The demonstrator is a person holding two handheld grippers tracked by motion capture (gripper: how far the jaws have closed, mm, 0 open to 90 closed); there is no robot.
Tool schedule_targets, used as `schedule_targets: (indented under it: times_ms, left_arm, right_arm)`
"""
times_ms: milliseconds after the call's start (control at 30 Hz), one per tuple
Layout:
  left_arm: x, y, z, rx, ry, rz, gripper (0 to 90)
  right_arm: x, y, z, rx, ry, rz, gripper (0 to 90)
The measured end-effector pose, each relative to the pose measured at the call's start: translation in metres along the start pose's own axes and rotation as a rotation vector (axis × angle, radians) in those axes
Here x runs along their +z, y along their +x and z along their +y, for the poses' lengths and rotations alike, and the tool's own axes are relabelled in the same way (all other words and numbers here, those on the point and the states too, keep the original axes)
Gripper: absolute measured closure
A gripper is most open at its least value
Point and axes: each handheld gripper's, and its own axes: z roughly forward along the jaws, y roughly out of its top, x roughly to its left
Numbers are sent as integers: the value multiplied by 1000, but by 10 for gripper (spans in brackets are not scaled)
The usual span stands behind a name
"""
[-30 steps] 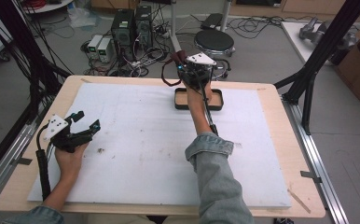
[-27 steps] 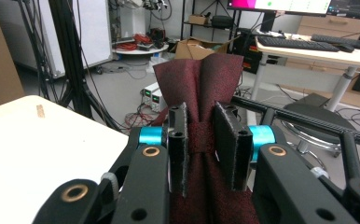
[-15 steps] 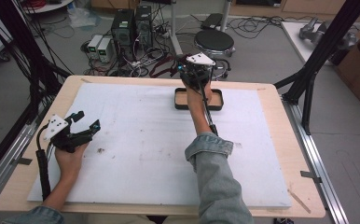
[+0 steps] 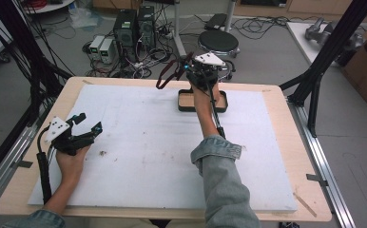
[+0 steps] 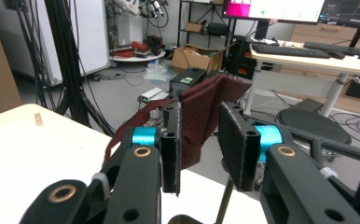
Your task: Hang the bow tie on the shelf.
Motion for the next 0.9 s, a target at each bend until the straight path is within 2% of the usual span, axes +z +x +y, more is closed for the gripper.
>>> schedule_targets:
  times_ms: [400, 700, 900]
  left_arm:
    - [0, 0, 0, 2, 6, 3, 236]
    - [2, 1, -1, -9, -8, 7, 239]
    - [3, 2, -1, -13, -13, 12, 241]
  right_arm:
    - [-15, -6, 10, 18, -51, 24, 615]
    - [-31, -15, 17, 39, -80, 31, 505]
    - [-44, -23, 22, 43, -92, 11, 427]
